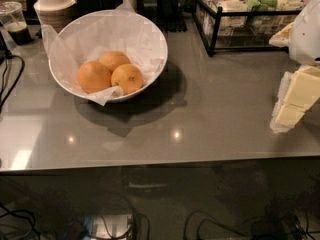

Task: Pick orange from white bowl

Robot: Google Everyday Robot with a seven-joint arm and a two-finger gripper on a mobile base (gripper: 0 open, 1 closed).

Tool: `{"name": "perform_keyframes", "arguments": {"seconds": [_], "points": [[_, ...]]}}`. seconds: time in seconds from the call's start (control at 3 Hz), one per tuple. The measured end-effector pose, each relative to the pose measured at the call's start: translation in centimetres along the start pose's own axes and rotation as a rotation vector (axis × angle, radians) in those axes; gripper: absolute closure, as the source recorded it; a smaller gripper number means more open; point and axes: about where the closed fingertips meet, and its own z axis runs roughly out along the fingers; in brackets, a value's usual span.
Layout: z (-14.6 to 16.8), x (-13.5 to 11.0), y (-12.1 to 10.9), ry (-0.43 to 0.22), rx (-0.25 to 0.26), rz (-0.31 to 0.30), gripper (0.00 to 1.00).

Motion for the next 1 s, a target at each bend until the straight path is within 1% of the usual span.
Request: {"name": "perform_keyframes", "arguments": {"seconds": [0.33,0.67,1.0], "points": [[0.0,0.0,0.0,0.000,0.000,0.000,0.00],[-0.1,-1.0,-0.3,-0.014,0.009,-0.030,0.00],[0.2,-3.7,-0.7,-0.047,0.009,-0.108,0.00]]}}
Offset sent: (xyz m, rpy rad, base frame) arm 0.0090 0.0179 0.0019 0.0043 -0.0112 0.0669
